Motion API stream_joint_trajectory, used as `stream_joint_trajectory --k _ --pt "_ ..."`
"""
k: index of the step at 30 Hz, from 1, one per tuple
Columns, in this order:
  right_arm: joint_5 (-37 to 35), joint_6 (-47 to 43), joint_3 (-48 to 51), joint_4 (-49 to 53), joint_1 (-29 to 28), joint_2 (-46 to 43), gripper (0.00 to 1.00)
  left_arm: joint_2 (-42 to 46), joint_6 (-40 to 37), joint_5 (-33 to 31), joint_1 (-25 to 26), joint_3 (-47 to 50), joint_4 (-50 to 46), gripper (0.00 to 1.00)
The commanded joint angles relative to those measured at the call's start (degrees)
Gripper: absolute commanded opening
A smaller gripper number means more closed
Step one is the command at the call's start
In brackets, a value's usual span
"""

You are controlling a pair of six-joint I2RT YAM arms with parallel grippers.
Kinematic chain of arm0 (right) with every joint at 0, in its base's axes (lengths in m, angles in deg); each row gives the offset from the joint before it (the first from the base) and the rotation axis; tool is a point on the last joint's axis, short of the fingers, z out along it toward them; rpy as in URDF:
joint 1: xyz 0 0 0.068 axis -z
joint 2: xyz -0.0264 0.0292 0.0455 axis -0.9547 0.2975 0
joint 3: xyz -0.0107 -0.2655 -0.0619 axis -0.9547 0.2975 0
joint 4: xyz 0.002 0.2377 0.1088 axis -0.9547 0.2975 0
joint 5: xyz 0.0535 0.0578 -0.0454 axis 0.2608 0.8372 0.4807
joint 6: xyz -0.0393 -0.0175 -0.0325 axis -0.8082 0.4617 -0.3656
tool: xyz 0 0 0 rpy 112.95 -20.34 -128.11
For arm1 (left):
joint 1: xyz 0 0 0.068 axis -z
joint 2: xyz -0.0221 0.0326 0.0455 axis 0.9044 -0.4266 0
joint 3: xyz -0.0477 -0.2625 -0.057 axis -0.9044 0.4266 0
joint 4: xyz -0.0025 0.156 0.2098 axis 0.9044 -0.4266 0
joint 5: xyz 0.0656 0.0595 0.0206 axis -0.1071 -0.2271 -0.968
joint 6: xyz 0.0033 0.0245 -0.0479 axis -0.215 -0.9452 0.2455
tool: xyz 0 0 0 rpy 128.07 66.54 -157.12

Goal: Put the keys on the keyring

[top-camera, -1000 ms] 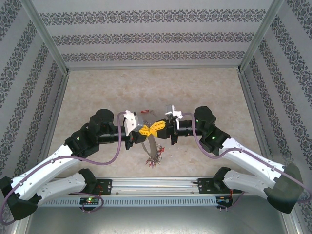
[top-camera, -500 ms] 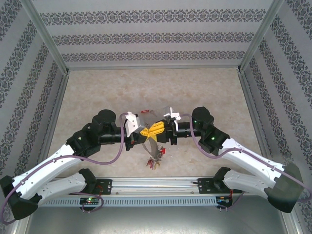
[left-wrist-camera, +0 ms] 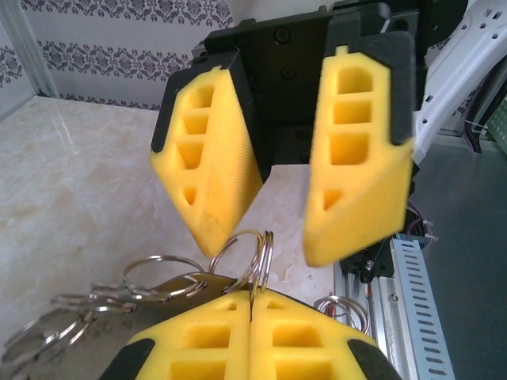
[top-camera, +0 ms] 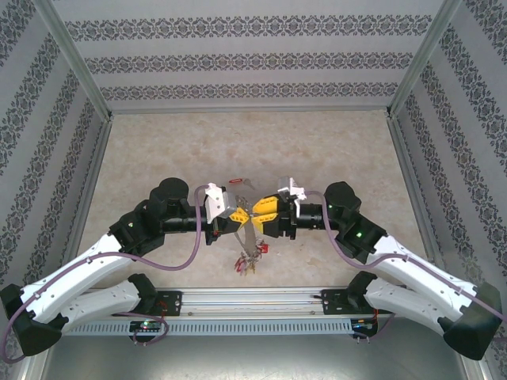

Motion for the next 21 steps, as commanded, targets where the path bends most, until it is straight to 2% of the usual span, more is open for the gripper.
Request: stream_joint_trajectory --k 1,10,21 --pt "-2.7 1.2 1.4 3.8 0.7 -3.0 0.38 0.2 -2.5 1.4 0.6 -1.7 4.4 0.00" --pt "-4.0 -1.9 -0.1 12.7 0.4 -6.7 0.35 -0.6 -2.9 1.5 0.5 -2.0 4.0 0.00" --pt "-3.6 -3.8 -2.2 11.9 -1.5 -2.0 0.32 -1.2 -3.7 2.3 0.5 -2.8 2.2 0.00"
